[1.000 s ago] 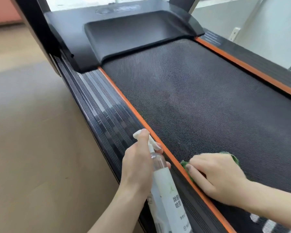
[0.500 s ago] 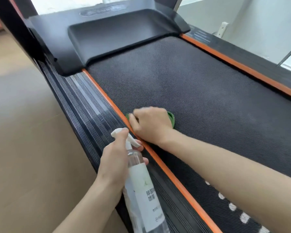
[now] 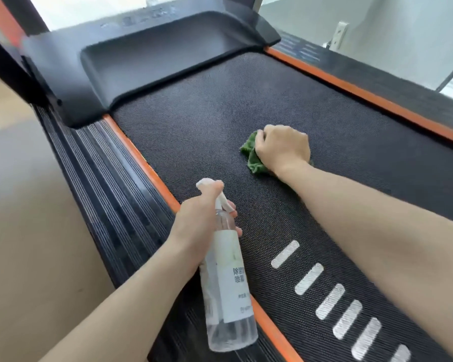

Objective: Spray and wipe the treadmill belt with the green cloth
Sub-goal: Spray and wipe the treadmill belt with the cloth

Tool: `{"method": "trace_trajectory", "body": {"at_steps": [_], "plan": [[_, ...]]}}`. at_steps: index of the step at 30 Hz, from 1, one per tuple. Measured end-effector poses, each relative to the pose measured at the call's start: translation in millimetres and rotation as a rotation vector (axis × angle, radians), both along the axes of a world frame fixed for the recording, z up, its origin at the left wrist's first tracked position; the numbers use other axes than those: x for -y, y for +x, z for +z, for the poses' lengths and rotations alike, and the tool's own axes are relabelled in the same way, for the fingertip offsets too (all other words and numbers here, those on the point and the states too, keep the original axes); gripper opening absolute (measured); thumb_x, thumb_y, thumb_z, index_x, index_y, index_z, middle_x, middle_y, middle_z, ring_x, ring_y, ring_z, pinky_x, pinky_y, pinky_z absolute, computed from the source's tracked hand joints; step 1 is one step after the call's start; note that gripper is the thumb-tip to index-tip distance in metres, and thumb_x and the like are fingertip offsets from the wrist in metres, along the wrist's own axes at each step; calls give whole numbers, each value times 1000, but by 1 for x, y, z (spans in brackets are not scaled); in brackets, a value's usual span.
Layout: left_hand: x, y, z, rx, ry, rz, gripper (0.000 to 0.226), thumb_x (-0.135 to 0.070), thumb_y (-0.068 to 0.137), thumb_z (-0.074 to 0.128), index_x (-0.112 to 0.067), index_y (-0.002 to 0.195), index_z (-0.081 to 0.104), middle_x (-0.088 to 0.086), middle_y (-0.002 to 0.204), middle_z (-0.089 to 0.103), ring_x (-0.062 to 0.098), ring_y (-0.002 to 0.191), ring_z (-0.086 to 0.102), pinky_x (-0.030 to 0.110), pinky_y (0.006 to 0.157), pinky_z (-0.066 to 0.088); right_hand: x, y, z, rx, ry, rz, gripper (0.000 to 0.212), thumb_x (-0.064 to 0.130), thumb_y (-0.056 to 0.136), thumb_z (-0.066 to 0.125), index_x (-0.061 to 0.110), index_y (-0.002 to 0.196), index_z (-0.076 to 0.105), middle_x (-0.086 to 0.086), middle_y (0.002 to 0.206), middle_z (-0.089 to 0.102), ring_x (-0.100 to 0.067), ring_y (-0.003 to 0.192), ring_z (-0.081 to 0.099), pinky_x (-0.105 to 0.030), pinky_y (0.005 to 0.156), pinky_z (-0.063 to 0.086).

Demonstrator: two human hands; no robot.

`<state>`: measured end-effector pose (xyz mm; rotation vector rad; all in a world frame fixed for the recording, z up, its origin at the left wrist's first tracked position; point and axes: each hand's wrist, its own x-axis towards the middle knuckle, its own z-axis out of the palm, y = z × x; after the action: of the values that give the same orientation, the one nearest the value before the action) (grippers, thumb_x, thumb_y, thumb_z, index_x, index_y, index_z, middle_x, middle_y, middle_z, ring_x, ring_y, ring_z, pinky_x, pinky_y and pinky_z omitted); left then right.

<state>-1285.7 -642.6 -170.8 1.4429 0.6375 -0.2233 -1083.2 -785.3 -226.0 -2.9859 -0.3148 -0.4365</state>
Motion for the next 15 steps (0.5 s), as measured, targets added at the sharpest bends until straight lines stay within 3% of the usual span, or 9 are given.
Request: {"method": "trace_trajectory", "body": {"at_steps": [5,9,11,15], "plan": [[-1,-7,6,13,-67,-34,43,-40,104,56,-1,90,68,15,83,68,26,54,68,32,56,57,3,-64,7,-119,4,65,41,47,97,37,21,80,64,-2,88,70,-30,83,64,-36,71,38],[-5,-14,6,43,-82,-82,42,-37,104,55,-4,80,66,11,82,69,28,58,69,34,62,56,51,-204,9,-119,14,231,37,46,92,44,23,63,42,6,62,55,-21,60,60,-31,52,36],[-7,-17,6,67,-118,-99,41,-34,104,54,-4,76,62,11,82,66,30,58,66,33,60,55,73,-250,8,-59,51,344,33,41,91,50,25,63,44,7,60,51,-19,55,56,-30,47,38],[-8,-19,4,92,-126,-165,38,-34,105,53,-2,87,64,12,85,66,29,56,67,33,57,55,71,-233,1,20,37,358,34,39,93,52,23,64,47,6,62,51,-19,58,56,-32,48,40]]}}
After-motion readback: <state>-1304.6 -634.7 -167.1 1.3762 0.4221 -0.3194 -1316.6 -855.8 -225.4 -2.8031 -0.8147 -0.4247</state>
